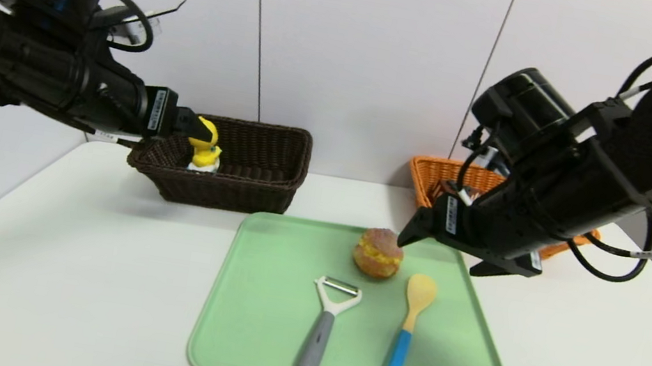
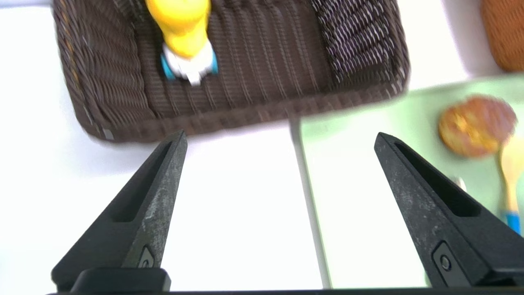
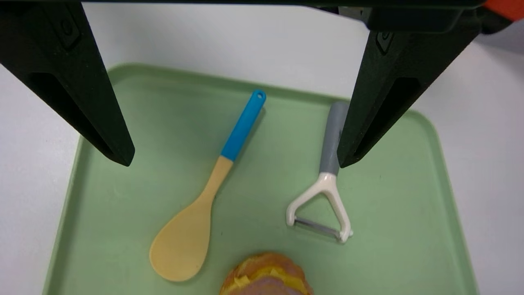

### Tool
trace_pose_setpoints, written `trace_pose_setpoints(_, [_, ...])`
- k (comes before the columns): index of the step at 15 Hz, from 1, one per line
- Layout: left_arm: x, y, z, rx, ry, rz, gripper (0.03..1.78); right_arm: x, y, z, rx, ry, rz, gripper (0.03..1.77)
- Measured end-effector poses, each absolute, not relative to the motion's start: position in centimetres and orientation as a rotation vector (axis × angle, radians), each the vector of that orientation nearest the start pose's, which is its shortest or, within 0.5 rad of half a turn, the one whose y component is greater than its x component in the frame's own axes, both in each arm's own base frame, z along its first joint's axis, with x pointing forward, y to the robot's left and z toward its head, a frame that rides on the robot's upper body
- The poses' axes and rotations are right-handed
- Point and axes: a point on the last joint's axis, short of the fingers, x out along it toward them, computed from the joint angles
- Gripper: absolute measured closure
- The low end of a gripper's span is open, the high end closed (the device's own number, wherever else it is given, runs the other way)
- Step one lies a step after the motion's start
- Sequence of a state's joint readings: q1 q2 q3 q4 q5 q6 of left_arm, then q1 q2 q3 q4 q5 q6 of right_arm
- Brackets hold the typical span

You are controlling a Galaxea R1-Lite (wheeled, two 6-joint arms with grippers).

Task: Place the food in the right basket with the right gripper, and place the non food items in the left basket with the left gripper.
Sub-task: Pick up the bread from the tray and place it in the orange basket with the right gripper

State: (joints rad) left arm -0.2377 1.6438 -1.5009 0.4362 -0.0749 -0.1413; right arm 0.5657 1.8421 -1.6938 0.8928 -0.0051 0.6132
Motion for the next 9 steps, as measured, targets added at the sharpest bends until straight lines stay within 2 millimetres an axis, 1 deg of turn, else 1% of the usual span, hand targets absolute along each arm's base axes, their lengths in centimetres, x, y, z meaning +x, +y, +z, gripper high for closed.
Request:
trace_pose_setpoints(2, [25.3, -6.9, 28.9, -0.089, 0.578, -0.285, 0.17, 27.8, 18.9, 24.3, 0.249, 1.103, 0.151, 0.09])
trace_pose_setpoints(4, [22.9, -6.5, 28.7, -0.090, 0.564, -0.295, 0.16, 29.3, 20.3, 23.4, 0.250, 1.090, 0.111, 0.09])
trace_pose_setpoints(6, [21.2, -6.2, 28.4, -0.089, 0.562, -0.303, 0.14, 30.6, 21.5, 22.1, 0.232, 1.082, 0.076, 0.09])
trace_pose_setpoints(9, [19.8, -6.2, 28.0, -0.084, 0.568, -0.321, 0.14, 32.3, 23.2, 19.8, 0.200, 1.089, 0.050, 0.09])
